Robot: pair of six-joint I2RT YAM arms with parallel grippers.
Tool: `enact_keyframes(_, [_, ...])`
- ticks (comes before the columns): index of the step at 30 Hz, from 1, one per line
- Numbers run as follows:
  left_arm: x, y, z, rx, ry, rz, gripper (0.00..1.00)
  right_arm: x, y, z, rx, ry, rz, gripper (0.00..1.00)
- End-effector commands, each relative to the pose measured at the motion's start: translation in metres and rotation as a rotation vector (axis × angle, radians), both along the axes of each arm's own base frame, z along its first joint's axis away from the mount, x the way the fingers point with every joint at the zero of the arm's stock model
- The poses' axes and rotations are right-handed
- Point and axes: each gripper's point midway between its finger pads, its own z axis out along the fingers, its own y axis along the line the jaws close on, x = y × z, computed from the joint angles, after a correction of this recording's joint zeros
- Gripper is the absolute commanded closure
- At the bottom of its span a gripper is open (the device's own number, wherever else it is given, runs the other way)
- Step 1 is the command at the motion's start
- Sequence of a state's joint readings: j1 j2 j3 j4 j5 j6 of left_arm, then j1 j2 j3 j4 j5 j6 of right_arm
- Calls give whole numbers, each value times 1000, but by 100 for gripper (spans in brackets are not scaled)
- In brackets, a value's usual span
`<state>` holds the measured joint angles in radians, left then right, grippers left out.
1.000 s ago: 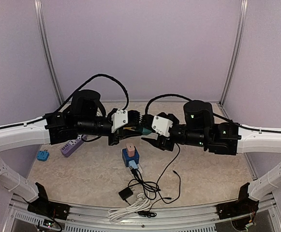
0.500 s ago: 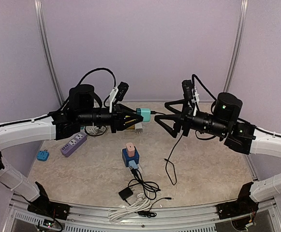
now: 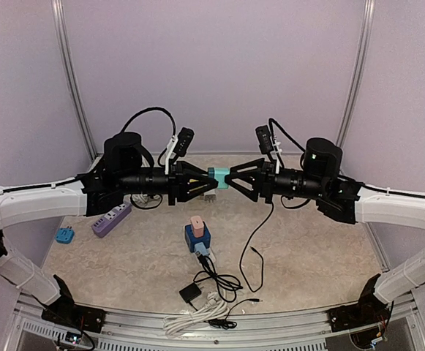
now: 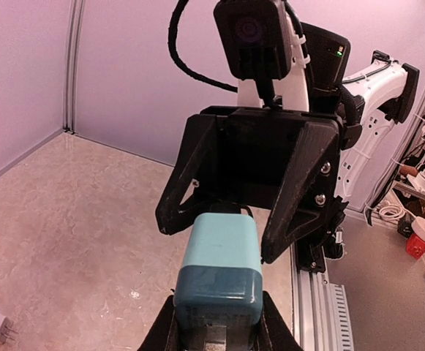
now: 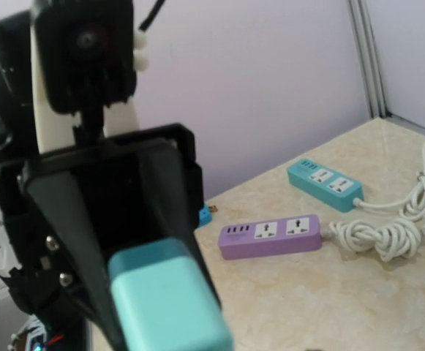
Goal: Insert the plug
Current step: Pick up the plug from the center of the board.
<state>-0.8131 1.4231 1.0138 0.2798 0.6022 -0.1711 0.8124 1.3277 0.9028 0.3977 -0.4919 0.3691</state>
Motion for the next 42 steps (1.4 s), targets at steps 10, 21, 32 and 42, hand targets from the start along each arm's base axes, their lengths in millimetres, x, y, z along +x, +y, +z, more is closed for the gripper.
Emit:
enact_keyframes(10, [-6,1,11,-45,-42,-25,100,-5,16,-8,0,34,146,66])
enact_keyframes(21, [-7,2,-18,31,-75,-21,67,-4,7,-7,-2,-21,92,100])
enact_keyframes(32, [19,65,-106,466,-262,192,1,48,-51,-170,-565,93,-222,100])
enact_keyframes(42, [27,113,-180,636,-77,275,23,17,-3,-227,-519,203,-4,100])
